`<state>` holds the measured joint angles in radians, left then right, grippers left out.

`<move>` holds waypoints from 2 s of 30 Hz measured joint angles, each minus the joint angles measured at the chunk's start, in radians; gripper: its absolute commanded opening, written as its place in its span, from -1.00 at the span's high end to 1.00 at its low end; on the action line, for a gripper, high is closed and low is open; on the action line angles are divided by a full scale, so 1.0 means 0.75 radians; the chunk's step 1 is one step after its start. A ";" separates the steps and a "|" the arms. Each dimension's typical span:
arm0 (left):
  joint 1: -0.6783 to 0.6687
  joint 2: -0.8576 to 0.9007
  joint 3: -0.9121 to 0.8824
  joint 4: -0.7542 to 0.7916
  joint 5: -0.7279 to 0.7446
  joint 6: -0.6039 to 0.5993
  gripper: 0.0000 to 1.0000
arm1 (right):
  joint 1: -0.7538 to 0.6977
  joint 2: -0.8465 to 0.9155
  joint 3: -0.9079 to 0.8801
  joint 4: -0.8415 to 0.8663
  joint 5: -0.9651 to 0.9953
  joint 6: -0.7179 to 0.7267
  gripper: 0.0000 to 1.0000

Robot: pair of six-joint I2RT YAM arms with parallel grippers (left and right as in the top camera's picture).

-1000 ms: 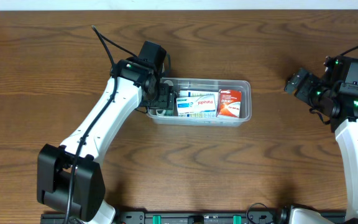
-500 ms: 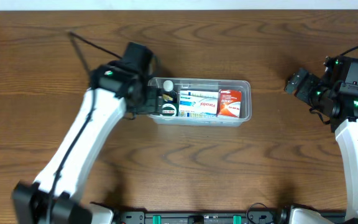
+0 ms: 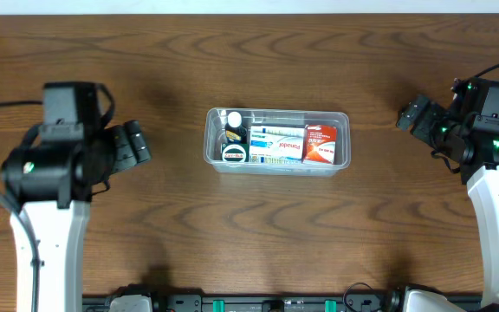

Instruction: Pack container

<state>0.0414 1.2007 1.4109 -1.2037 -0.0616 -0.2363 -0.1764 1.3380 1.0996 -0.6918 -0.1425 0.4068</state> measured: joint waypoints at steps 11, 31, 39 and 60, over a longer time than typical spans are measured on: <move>0.020 -0.045 0.003 0.001 -0.003 0.000 -0.96 | 0.000 0.000 0.001 0.000 0.000 0.000 -0.98; 0.020 -0.045 0.004 0.003 -0.004 0.000 -0.96 | 0.182 -0.499 -0.108 -0.026 0.174 -0.204 -0.99; 0.020 -0.044 0.005 0.004 -0.004 0.000 -0.96 | 0.198 -1.024 -0.540 0.020 0.226 -0.342 -0.99; 0.020 -0.042 0.006 0.003 -0.003 0.000 -0.96 | 0.216 -1.763 -1.252 0.126 0.173 -0.376 -0.98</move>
<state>0.0563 1.1690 1.4151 -1.2015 -0.0639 -0.2363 -0.0143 0.0154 0.1604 -0.5976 -0.0124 0.1249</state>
